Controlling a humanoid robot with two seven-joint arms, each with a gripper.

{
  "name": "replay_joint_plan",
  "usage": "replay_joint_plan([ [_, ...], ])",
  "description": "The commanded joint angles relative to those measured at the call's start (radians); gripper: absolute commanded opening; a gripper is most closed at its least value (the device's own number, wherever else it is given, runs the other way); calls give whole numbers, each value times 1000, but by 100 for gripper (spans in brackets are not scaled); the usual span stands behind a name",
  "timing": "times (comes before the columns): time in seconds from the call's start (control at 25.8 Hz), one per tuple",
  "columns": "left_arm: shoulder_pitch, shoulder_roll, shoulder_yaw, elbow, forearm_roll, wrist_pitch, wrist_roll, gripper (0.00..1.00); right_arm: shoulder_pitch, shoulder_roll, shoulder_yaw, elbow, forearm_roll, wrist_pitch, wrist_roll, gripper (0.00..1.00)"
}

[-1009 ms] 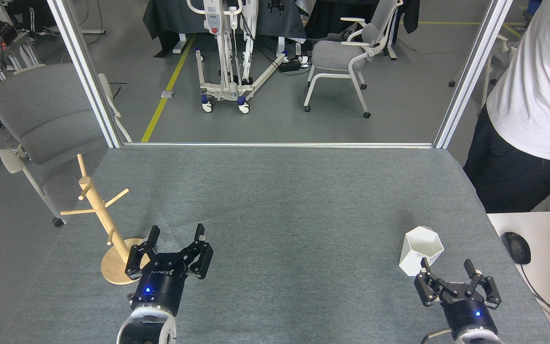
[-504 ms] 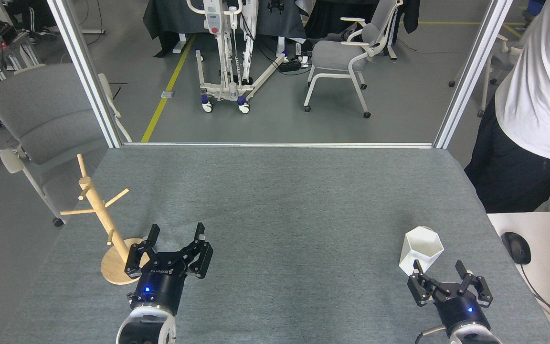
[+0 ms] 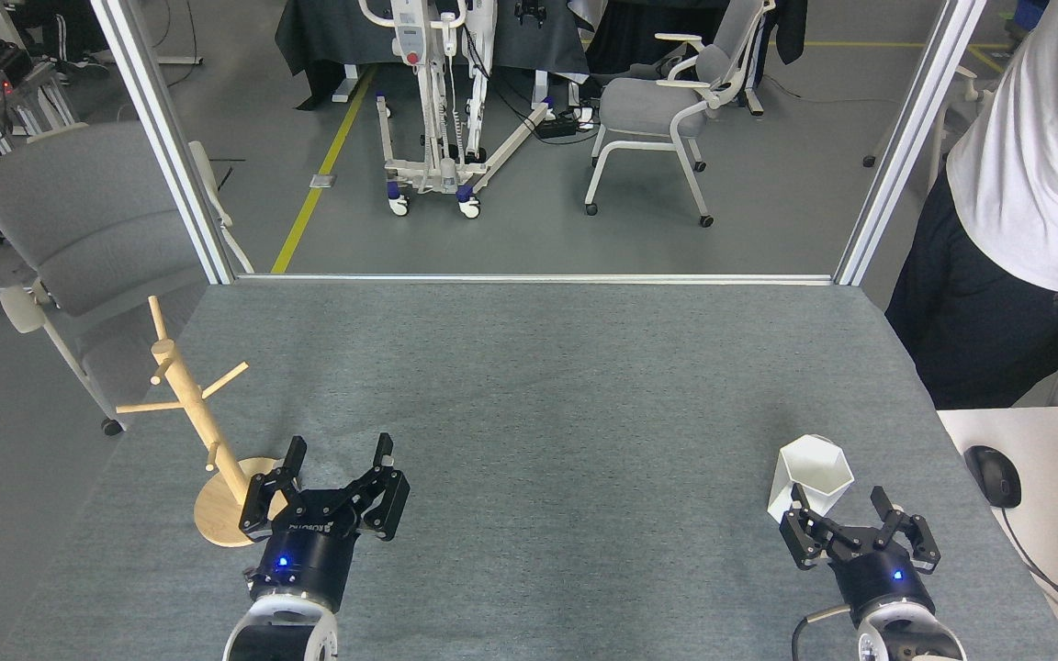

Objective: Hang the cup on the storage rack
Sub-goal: 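Close the right gripper on the white cup rim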

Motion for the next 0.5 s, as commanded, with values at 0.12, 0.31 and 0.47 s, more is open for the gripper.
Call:
replay_joint_plan([
  [0.12, 3, 1, 0, -1, 0, 2, 0, 99, -31, 5, 3, 40, 0, 0, -4, 100],
  [0.31, 3, 0, 0, -4, 0, 4, 0, 99, -65, 5, 23, 69, 0, 3, -4, 100],
  [0.47, 3, 0, 0, -4, 0, 4, 0, 99, -86, 9, 26, 100, 0, 3, -4, 100],
])
